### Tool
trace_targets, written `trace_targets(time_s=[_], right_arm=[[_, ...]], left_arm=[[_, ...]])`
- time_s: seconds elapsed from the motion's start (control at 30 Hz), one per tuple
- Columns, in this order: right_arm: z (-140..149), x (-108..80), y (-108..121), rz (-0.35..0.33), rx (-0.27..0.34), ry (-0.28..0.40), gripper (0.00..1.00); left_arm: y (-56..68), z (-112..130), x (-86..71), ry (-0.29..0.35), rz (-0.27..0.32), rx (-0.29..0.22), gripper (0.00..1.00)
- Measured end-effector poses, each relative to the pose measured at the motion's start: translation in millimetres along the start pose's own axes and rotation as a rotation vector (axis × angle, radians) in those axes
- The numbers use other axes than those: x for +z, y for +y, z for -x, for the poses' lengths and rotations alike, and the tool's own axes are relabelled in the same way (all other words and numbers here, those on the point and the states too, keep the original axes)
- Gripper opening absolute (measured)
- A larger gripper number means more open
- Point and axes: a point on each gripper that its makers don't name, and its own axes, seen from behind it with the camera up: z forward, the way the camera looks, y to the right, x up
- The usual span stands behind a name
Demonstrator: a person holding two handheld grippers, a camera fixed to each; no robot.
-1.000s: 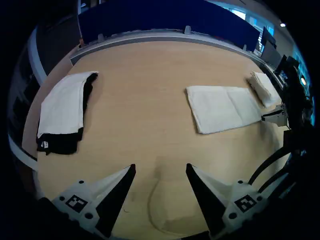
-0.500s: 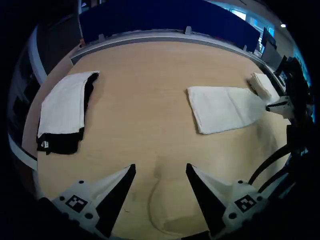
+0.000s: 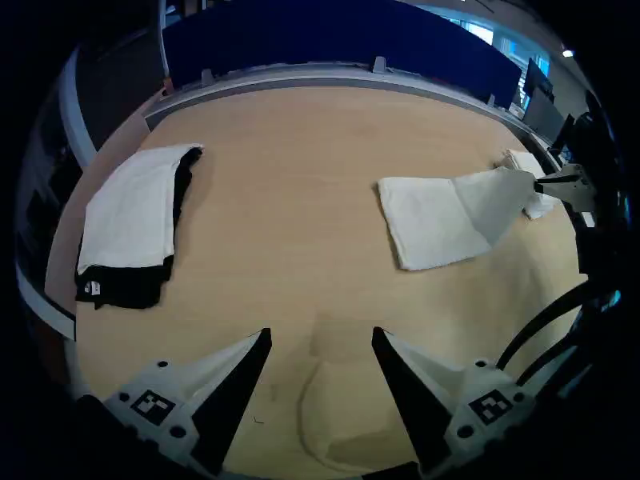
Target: Fold towel
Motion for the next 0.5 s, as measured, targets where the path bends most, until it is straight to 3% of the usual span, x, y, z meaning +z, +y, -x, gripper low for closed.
trace_targets(time_s=[0.5], right_arm=[[-28, 9.3, -20, -0.027, -0.058, 0.018, 0.04]], left_arm=[[-5.9, 0, -5.7, 0.015, 0.0, -0.01, 0.93]])
